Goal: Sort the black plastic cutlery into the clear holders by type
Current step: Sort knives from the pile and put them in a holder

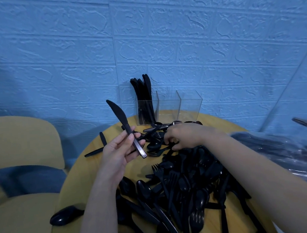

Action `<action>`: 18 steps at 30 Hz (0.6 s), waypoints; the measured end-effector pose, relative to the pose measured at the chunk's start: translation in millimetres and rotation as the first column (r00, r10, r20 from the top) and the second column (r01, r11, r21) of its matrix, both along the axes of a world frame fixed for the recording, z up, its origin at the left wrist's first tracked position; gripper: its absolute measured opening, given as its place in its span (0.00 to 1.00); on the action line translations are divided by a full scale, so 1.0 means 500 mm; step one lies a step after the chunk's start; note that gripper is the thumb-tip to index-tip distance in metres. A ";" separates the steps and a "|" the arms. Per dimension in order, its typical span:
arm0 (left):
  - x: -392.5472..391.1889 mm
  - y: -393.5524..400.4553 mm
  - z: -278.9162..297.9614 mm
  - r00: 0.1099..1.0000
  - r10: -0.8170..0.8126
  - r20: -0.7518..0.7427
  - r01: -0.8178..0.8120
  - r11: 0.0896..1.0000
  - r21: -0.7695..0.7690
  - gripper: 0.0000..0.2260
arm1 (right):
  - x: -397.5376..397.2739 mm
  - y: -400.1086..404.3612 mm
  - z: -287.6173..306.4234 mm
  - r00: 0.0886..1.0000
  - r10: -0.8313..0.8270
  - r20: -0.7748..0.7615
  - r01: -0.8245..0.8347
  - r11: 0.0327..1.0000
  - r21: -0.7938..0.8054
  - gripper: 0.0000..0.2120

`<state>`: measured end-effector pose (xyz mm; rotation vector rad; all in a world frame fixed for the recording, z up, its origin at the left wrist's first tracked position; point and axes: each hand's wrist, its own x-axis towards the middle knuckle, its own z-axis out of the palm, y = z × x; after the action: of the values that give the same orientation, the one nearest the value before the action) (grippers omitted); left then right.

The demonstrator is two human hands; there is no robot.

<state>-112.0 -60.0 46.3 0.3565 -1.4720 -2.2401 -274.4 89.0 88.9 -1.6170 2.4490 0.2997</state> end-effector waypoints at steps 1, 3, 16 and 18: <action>0.000 0.000 0.000 1.000 0.001 0.003 -0.001 1.000 0.000 0.12 | 0.003 -0.003 -0.001 0.999 0.027 -0.029 -0.026 1.000 0.009 0.12; 0.000 -0.001 0.000 1.000 0.003 0.005 -0.003 1.000 -0.003 0.11 | 0.002 -0.008 -0.008 0.993 0.055 -0.102 -0.053 0.998 0.020 0.12; -0.002 0.001 0.000 1.000 0.006 0.015 -0.006 1.000 -0.024 0.11 | -0.010 0.073 0.064 0.923 -0.072 0.378 0.110 0.991 -0.079 0.14; -0.002 0.004 0.001 1.000 0.001 0.016 -0.001 1.000 -0.028 0.11 | 0.004 0.082 0.060 0.902 -0.095 0.420 0.070 0.995 0.075 0.20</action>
<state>-112.8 -58.1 47.0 0.3666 -1.5093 -2.2186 -272.4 129.9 119.0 -1.3756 2.1447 0.0003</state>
